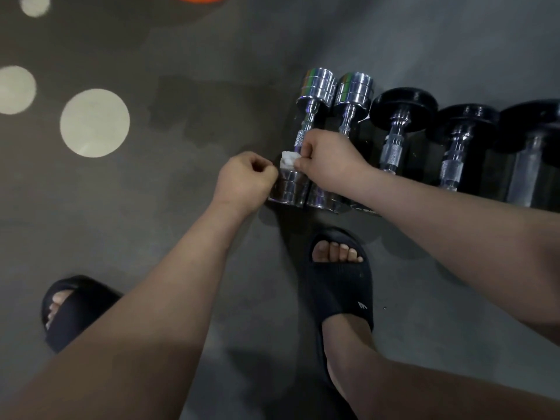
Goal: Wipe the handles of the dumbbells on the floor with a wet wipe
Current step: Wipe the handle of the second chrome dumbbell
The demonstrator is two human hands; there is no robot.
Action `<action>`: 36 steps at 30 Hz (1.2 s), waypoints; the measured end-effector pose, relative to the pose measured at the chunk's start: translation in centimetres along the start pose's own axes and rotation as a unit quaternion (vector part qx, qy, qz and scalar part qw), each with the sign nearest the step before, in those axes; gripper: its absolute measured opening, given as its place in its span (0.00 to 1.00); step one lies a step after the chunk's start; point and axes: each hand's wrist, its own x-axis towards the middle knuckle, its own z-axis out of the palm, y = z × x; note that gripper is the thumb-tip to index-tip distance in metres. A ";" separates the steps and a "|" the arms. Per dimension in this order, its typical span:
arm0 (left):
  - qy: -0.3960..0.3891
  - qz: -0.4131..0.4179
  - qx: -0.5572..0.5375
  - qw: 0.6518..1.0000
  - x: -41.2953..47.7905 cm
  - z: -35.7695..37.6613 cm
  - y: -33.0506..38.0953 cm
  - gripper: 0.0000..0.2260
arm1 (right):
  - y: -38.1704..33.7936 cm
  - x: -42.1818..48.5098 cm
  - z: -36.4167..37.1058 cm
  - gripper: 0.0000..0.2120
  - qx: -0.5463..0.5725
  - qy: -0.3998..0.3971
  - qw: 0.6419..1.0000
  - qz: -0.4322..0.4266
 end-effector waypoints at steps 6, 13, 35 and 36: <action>-0.041 0.019 0.086 0.995 -1.3 1.0 0.5 0.23 | 0.0 0.1 -0.1 0.10 0.008 -0.007 0.999 0.031; 0.001 0.008 0.071 0.997 -0.3 -0.4 -1.2 0.14 | -0.7 0.8 1.1 0.03 0.049 0.032 0.998 -0.031; -0.012 0.018 0.125 0.992 0.4 -3.0 -1.9 0.14 | -4.5 4.4 5.6 0.11 0.319 0.103 0.930 0.151; -0.017 0.012 0.125 0.992 0.5 -3.1 -1.8 0.14 | -4.6 4.4 5.6 0.11 0.317 0.113 0.929 0.152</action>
